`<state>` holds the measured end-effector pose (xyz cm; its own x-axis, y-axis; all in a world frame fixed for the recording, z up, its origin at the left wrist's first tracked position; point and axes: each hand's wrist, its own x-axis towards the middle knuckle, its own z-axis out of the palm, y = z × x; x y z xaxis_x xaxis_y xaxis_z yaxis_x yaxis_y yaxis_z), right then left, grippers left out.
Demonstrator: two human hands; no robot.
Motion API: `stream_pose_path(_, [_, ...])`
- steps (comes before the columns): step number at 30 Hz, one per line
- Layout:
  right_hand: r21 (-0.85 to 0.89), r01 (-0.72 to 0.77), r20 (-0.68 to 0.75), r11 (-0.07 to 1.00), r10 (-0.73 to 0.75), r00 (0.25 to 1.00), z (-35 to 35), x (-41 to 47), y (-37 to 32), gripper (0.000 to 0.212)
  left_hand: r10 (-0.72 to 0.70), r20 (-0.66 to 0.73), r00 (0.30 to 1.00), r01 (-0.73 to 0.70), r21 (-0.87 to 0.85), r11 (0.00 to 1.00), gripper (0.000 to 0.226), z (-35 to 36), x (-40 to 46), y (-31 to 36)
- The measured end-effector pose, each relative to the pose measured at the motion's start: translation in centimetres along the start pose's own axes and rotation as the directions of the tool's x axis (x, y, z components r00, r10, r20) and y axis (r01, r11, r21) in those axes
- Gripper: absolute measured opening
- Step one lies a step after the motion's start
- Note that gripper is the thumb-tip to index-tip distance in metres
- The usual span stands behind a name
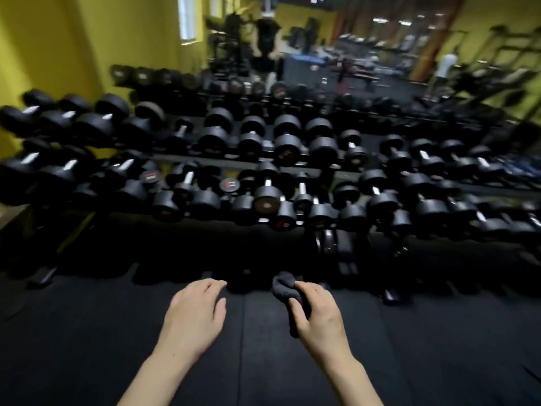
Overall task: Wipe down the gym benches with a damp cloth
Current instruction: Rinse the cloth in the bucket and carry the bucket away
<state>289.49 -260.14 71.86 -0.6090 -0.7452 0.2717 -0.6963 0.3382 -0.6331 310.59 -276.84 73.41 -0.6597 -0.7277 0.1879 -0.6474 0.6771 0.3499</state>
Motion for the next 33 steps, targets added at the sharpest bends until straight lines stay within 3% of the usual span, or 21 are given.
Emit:
stream_pose_path(5, [-0.025, -0.254, -0.223, 0.967, 0.242, 0.944, -9.5, 0.9, 13.6, 0.031, 0.334, 0.067, 0.94, -0.331, -0.046, 0.942, 0.033, 9.0, 9.5, 15.4])
stream_pose_path(10, [-0.008, -0.409, -0.358, 0.913, 0.379, 0.853, -18.2, 2.2, 24.7, 0.027, 0.52, 0.12, 0.846, -0.501, -0.156, 0.851, 0.035, 17.2, 15.7, 29.7])
stream_pose_path(14, [-0.034, -0.473, -0.454, 0.88, 0.408, 0.792, -24.7, 4.0, 32.1, 0.027, 0.625, 0.169, 0.762, -0.584, -0.237, 0.776, 0.039, 22.4, 20.2, 40.0])
stream_pose_path(19, [0.002, -0.529, -0.582, 0.849, 0.432, 0.69, -29.8, 7.8, 38.3, 0.031, 0.711, 0.215, 0.67, -0.659, -0.27, 0.702, 0.049, 26.6, 26.2, 47.9])
stream_pose_path(27, [0.013, -0.594, -0.703, 0.804, 0.43, 0.567, -35.1, 17.3, 48.3, 0.03, 0.82, 0.207, 0.534, -0.74, -0.355, 0.572, 0.036, 34.0, 41.1, 61.3])
stream_pose_path(33, [0.08, -0.7, -0.818, 0.71, 0.447, 0.361, -41.8, 21.1, 54.4, 0.03, 0.92, 0.191, 0.342, -0.81, -0.436, 0.392, 0.046, 37.6, 48.7, 75.0])
